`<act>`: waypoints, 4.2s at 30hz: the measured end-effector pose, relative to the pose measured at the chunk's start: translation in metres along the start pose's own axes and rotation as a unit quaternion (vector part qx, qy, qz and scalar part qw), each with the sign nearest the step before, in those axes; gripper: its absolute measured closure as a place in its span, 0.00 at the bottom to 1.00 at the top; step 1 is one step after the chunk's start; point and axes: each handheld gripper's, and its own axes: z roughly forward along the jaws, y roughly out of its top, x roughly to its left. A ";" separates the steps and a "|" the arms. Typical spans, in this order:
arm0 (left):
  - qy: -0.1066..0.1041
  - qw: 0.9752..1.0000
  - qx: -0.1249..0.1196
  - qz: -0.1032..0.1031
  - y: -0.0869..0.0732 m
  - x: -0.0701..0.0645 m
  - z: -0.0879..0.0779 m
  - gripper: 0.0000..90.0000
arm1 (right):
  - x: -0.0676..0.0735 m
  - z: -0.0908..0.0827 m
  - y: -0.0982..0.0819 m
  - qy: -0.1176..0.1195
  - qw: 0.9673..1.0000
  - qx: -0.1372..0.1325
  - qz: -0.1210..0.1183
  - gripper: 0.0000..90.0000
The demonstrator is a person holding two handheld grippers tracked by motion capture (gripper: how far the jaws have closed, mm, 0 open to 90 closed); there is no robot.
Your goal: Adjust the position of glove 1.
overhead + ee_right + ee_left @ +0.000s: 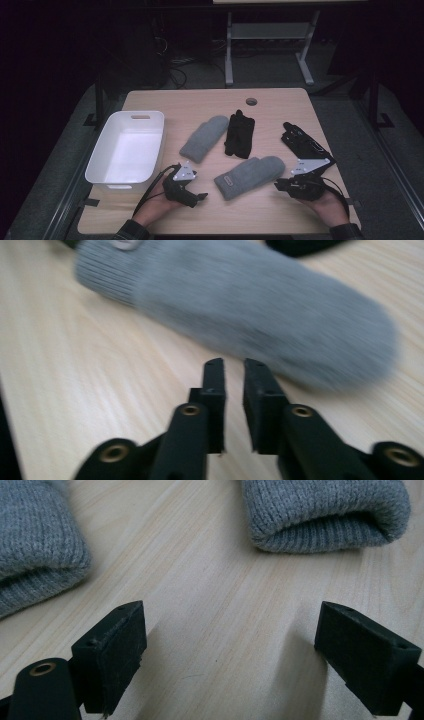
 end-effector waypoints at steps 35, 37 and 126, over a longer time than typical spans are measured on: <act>0.008 0.999 0.023 -0.031 0.029 0.003 -0.005 0.15 | -0.031 0.003 -0.049 -0.078 0.996 -0.028 0.040 0.11; 0.016 0.999 0.021 -0.034 0.033 0.004 -0.005 0.15 | -0.031 0.003 -0.049 -0.078 0.996 -0.028 0.040 0.11; 0.106 0.984 0.027 -0.140 0.091 0.123 0.055 0.79 | -0.032 0.003 -0.049 -0.078 0.996 -0.029 0.041 0.11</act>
